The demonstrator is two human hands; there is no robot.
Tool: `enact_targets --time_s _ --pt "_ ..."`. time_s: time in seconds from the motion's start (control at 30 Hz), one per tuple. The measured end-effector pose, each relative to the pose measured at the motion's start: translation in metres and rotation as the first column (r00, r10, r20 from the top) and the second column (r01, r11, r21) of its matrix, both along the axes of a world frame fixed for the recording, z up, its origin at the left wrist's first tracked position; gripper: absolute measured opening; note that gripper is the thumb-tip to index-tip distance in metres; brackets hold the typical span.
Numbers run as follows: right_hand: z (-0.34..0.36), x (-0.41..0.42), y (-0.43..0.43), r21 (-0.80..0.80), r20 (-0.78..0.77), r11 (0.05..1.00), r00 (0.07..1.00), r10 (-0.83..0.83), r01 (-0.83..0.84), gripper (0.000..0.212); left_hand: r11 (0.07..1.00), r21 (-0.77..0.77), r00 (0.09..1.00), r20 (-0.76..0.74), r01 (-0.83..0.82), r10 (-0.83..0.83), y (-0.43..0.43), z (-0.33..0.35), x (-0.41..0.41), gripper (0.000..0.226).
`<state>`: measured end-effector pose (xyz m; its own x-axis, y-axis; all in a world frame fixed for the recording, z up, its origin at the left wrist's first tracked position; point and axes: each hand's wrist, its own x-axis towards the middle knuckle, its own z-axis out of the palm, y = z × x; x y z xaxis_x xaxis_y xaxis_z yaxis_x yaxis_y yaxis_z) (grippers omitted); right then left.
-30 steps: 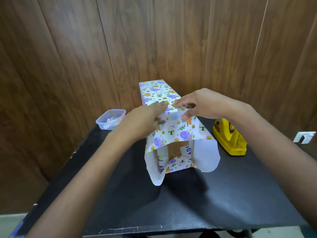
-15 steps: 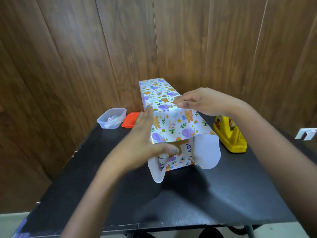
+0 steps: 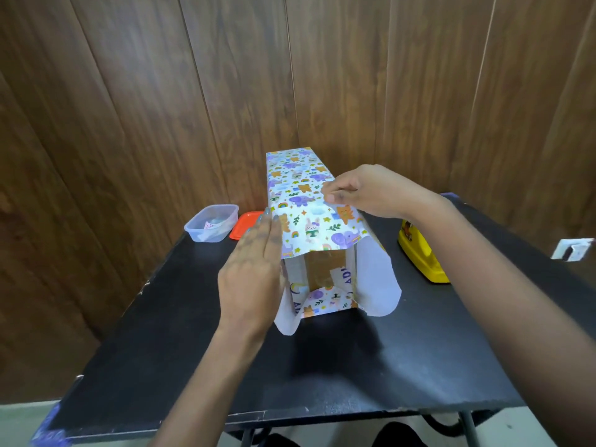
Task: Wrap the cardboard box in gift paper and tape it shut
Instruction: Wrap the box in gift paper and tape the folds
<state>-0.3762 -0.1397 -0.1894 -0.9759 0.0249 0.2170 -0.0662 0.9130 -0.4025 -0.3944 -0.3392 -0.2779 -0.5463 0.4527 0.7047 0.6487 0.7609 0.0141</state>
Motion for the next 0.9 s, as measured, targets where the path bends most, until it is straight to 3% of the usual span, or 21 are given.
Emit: enact_targets --time_s 0.13,0.27,0.37,0.6,0.7,0.8,0.9 --pt "-0.001 -0.001 0.001 -0.036 0.01 0.999 1.0 0.01 -0.01 0.031 0.999 -0.023 0.995 -0.096 0.025 -0.027 0.002 0.0 0.005 0.054" --pt "0.0 -0.001 0.008 -0.13 0.019 0.991 0.999 0.026 -0.023 0.027 0.964 -0.262 0.981 -0.172 0.042 -0.09 0.029 0.012 0.021 0.064" --pt "0.0 -0.001 0.011 -0.167 0.026 0.985 0.999 0.042 -0.037 0.025 0.949 -0.307 0.95 -0.272 0.067 -0.155 0.055 0.016 0.019 0.045" --pt "0.003 -0.002 0.013 -0.165 0.04 0.985 0.998 0.058 -0.051 0.026 0.935 -0.345 0.962 -0.219 0.081 -0.164 0.082 0.001 0.016 0.044" --pt "0.003 -0.002 0.013 -0.167 0.044 0.985 0.998 0.055 -0.047 0.027 0.946 -0.322 0.962 -0.242 0.043 -0.127 0.085 -0.01 0.014 0.055" --pt "0.003 -0.002 0.014 -0.154 0.048 0.987 0.997 0.052 -0.044 0.028 0.94 -0.326 0.976 -0.154 0.097 -0.154 0.083 -0.013 0.026 0.052" --pt "0.002 -0.002 0.014 -0.136 0.043 0.989 0.997 0.057 -0.051 0.028 0.976 -0.059 0.978 0.03 0.209 -0.208 0.061 0.018 0.037 0.043"
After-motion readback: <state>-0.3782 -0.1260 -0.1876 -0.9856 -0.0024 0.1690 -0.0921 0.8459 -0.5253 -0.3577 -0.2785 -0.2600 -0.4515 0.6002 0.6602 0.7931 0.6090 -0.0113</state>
